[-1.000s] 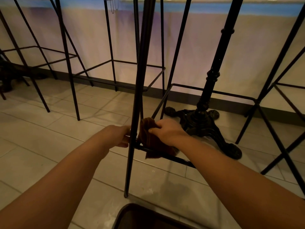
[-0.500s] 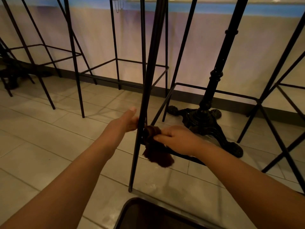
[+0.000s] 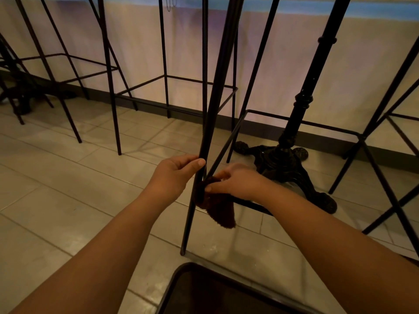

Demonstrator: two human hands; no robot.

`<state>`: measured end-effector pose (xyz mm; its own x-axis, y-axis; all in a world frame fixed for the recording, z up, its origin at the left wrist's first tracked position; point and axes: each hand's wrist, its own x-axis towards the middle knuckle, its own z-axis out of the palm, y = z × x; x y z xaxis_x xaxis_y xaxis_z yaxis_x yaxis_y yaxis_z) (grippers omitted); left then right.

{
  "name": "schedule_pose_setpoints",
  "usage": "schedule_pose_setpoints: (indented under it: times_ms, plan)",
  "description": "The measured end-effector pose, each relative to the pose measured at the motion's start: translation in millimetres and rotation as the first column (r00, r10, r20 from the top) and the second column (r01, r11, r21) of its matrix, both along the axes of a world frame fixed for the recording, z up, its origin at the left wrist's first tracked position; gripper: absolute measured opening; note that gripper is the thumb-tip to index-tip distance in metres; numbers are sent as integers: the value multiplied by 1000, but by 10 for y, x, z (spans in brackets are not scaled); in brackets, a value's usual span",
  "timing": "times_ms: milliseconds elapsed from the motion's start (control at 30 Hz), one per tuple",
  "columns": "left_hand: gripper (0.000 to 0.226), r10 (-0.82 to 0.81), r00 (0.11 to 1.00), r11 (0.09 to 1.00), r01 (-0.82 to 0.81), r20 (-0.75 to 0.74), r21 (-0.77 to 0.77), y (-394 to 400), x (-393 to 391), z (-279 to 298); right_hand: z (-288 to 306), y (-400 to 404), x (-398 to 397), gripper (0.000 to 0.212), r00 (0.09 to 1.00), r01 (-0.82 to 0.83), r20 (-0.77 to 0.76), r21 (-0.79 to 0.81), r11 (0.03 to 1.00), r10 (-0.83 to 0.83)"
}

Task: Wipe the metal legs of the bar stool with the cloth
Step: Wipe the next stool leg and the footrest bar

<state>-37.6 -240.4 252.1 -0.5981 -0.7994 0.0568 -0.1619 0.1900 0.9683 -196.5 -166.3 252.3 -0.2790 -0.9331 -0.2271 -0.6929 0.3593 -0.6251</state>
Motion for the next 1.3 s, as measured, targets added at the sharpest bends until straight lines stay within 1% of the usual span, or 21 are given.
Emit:
schedule_pose_setpoints:
  times_ms: [100,167,300,467,567,600,667,733,800,867,900,967,1000,1033,1100,1167,1233,1300]
  plan:
    - [13,4,1000,1000,-4,19,-25,-13,-3,-9,20,13,58,36,993,-37,-114,41,998,42]
    - [16,17,1000,999,-17,16,-33,-12,-17,-27,-8,34,125,34,984,-46,-171,35,998,52]
    - [23,45,999,998,-44,6,-51,0,-29,-53,-92,126,240,28,967,-8,-255,-85,996,-14]
    - [25,56,998,998,-56,4,-32,18,-26,-39,-78,306,292,31,911,-125,-411,-199,972,33]
    - [14,74,997,997,-74,-13,-23,33,-20,-59,-49,415,239,39,871,-189,-481,-138,972,101]
    - [11,76,997,997,-76,-24,-18,45,-20,-69,-53,452,218,40,870,-195,-481,-126,973,112]
    - [17,70,996,997,-71,-50,-18,77,-26,-101,-73,535,208,40,889,-199,-447,-178,964,100]
    - [27,84,993,996,-86,-83,-25,110,-47,-133,-69,592,220,40,921,-210,-375,-239,948,109]
    - [30,116,989,992,-120,-95,-44,139,-74,-143,-64,580,207,40,951,-198,-286,-271,942,118]
    - [30,148,985,984,-155,-83,-85,171,-96,-146,-72,510,175,28,983,-100,-178,-294,951,48]
    - [30,161,984,980,-168,-73,-108,183,-99,-155,-83,469,175,28,990,-44,-138,-294,955,3]
    - [32,176,983,972,-183,-60,-147,207,-109,-175,-120,408,195,42,993,30,-99,-271,962,-59]
    - [33,180,982,969,-187,-59,-159,210,-113,-186,-135,381,209,46,990,35,-125,-251,967,-68]
    - [33,185,981,967,-192,-59,-169,208,-119,-196,-137,361,225,47,980,16,-189,-228,973,-60]
    - [33,199,979,961,-204,-44,-185,199,-127,-210,-127,345,259,43,944,-32,-330,-176,984,-28]
    - [33,214,976,957,-215,-25,-194,190,-135,-212,-113,371,289,40,904,-56,-428,-155,986,-16]
    - [33,220,975,952,-219,-22,-212,195,-138,-218,-127,447,306,38,882,-75,-472,-151,986,-5]
    - [36,226,974,950,-226,-25,-214,240,-135,-207,-154,561,285,37,888,-84,-459,-191,978,-13]
